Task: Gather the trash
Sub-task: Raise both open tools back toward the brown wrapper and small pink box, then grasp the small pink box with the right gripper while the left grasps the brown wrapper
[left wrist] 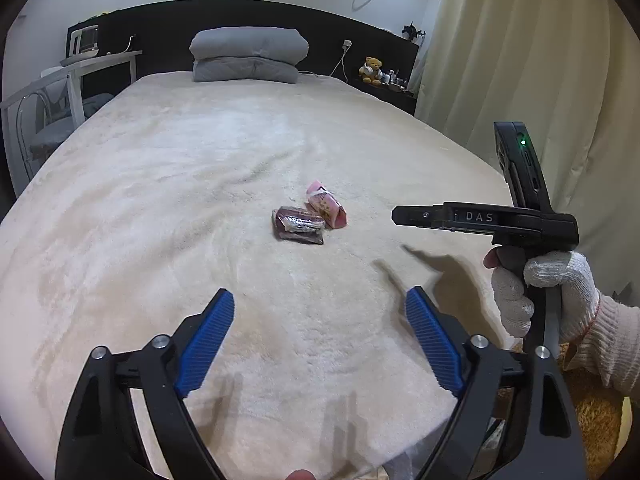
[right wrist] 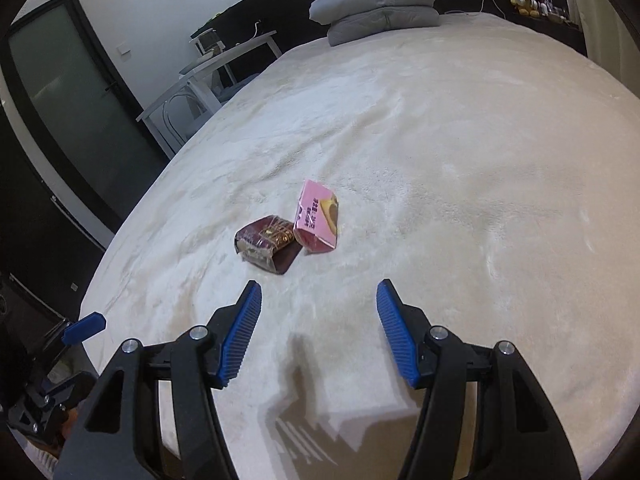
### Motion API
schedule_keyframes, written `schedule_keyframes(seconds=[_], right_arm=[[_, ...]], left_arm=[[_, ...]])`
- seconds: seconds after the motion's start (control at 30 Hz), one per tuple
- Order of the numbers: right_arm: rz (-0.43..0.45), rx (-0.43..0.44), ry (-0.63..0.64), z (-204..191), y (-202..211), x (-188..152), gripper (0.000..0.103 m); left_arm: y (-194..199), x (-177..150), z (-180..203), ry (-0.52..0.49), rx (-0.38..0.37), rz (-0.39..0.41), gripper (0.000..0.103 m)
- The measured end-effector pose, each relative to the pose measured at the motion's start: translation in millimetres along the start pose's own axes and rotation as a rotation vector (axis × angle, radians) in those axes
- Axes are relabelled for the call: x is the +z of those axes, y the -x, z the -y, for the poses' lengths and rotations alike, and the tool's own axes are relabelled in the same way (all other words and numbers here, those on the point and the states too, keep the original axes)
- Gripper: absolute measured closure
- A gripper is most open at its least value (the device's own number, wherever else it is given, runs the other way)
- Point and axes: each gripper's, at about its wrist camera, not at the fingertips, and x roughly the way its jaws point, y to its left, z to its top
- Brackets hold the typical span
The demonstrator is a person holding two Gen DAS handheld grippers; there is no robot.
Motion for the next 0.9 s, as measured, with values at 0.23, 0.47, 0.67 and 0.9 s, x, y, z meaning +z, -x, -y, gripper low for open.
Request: schedule_keyframes(seconds=[0.23,0.47,0.67,0.9], right_arm=[[-0.053,0.065,-0.112,9.3,-43.6,27.5,0.036],[-0.079,0.058,-0.158,7.8,-76.2,46.5,0.036],[-0.115,0.042,-0.161,6.4,-96.3,52.7,0.045],[-0.124,-0.01,-0.151,12.0,-98.9,48.8,0.068]], left_arm=[[-25.0,14.1,-14.9,-0.052,0.034,0.007,0.006],[-43.2,20.2,-20.8,-0.057,0.034,-0.004,0.006],[-52.0,18.7,-24.2,-0.053,0.036,-0.027,0.006],[-54.6,17.3,-24.1,-0.059,0.037,-0.031,0.006]])
